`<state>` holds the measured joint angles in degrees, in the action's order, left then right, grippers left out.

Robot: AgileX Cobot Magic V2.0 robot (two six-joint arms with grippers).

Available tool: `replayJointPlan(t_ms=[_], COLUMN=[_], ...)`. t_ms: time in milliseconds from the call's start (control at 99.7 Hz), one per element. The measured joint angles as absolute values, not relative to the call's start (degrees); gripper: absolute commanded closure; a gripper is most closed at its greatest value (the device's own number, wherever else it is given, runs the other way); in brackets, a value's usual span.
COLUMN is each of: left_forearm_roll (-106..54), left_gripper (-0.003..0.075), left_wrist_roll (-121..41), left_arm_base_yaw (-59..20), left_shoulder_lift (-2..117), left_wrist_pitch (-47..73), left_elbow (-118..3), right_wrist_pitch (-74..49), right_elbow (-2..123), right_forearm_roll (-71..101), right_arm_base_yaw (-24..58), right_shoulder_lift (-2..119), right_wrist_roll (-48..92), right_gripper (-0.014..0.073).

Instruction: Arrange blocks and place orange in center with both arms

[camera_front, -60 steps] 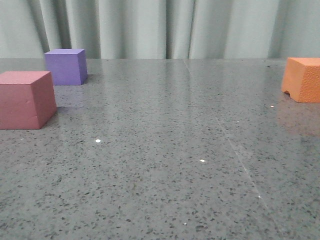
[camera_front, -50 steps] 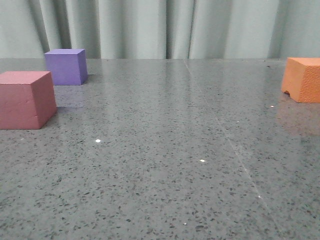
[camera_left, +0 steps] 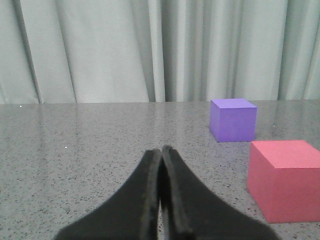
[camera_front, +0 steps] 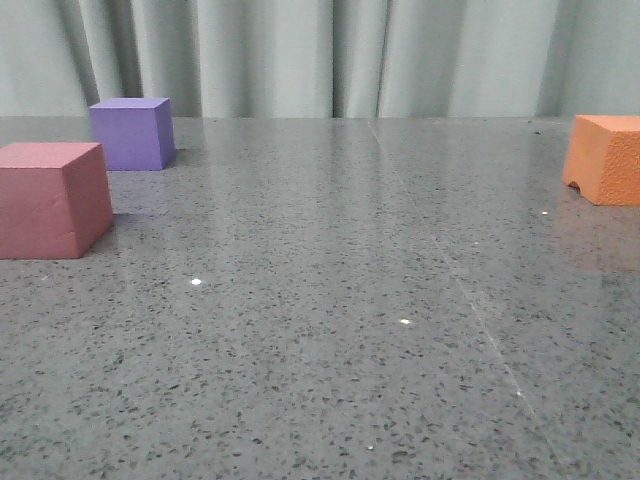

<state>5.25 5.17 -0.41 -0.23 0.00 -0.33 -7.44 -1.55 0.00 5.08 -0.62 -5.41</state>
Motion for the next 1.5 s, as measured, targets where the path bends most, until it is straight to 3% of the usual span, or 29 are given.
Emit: replayJointPlan(t_ms=[371, 582, 822, 993, 1263, 1394, 1504], left_forearm_roll=[5.25, 5.25, 5.25, 5.25, 5.25, 5.25, 5.25], left_gripper=[0.0739, 0.0739, 0.0739, 0.0739, 0.0739, 0.0739, 0.0739], left_wrist_roll=[5.17, 5.17, 5.17, 5.17, 5.17, 5.17, 5.17], left_arm_base_yaw=[-0.41, -0.41, -0.41, -0.41, -0.41, -0.41, -0.41], left_shoulder_lift=[-0.23, -0.23, -0.23, -0.23, -0.23, -0.23, -0.23], left_wrist_pitch=[0.0, 0.0, 0.0, 0.0, 0.0, 0.0, 0.0], left_elbow=[-0.33, -0.33, -0.33, -0.33, -0.33, -0.33, -0.33], right_wrist_pitch=[-2.03, -18.37, -38.5, -42.09, -43.62, -46.45, -49.34], right_elbow=[-0.18, 14.89, 35.4, 44.97, 46.34, 46.34, 46.34], right_forearm_roll=[0.0, 0.0, 0.0, 0.0, 0.0, 0.0, 0.0], right_arm_base_yaw=[5.08, 5.08, 5.08, 5.08, 5.08, 5.08, 5.08], right_shoulder_lift=[-0.62, 2.99, 19.62, 30.0, 39.87, 42.32, 43.03], right_wrist_roll=[-5.41, -5.41, -5.41, -5.41, -5.41, -5.41, -5.41], right_gripper=[0.0661, 0.0661, 0.0661, 0.0661, 0.0655, 0.0557, 0.0333])
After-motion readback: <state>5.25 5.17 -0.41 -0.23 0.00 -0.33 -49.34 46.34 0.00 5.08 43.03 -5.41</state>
